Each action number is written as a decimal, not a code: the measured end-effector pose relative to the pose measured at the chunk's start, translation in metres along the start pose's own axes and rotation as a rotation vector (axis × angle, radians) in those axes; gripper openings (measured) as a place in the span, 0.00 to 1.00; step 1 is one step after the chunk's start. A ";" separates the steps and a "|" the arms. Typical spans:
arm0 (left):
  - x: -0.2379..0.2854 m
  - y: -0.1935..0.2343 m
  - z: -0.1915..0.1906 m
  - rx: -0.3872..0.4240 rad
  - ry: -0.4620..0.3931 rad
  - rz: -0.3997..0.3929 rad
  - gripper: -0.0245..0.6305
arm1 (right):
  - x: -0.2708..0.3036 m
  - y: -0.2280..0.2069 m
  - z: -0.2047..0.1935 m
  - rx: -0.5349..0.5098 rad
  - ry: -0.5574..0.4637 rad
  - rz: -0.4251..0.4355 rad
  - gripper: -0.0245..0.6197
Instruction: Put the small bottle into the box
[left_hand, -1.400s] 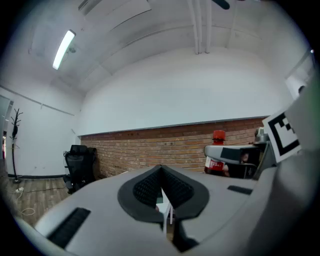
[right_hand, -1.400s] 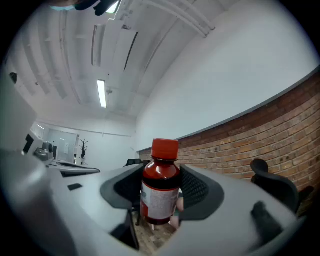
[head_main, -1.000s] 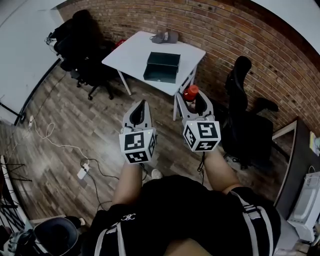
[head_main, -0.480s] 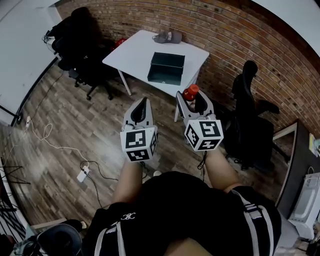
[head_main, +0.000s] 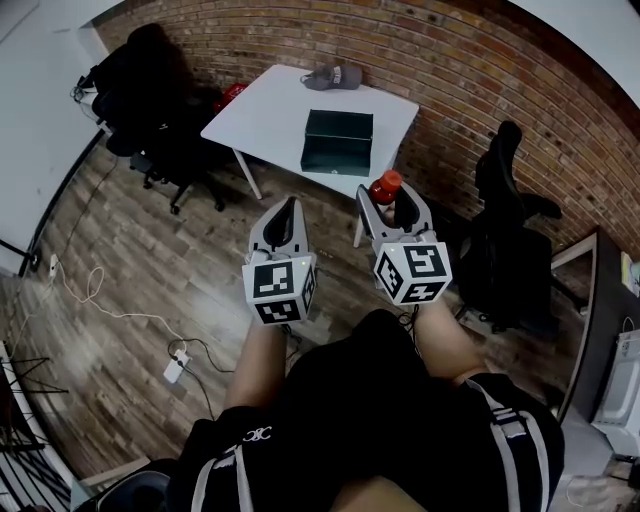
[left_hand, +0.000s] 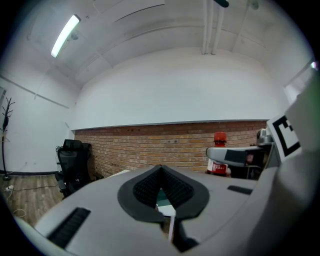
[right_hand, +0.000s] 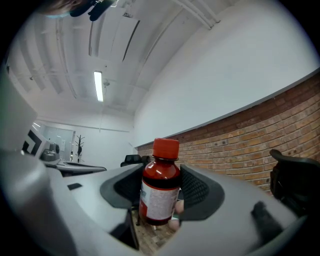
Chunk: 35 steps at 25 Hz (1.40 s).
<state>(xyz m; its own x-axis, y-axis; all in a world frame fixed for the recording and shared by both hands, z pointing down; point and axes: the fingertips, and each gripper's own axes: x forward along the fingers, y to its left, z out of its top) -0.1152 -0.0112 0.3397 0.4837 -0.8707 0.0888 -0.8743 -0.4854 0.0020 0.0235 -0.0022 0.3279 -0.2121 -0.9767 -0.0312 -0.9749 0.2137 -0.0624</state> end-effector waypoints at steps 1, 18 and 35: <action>0.004 0.002 -0.001 0.001 0.002 -0.002 0.05 | 0.004 -0.001 -0.001 -0.002 0.002 -0.003 0.38; 0.137 0.029 -0.013 0.031 0.042 0.026 0.05 | 0.125 -0.072 -0.031 0.014 0.031 0.031 0.39; 0.281 0.058 0.000 0.030 0.102 0.101 0.05 | 0.268 -0.136 -0.035 -0.007 0.080 0.181 0.38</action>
<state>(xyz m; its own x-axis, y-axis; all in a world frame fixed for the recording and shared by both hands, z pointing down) -0.0301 -0.2846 0.3651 0.3851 -0.9036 0.1878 -0.9160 -0.3991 -0.0418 0.0963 -0.2935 0.3632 -0.3887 -0.9206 0.0377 -0.9206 0.3865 -0.0559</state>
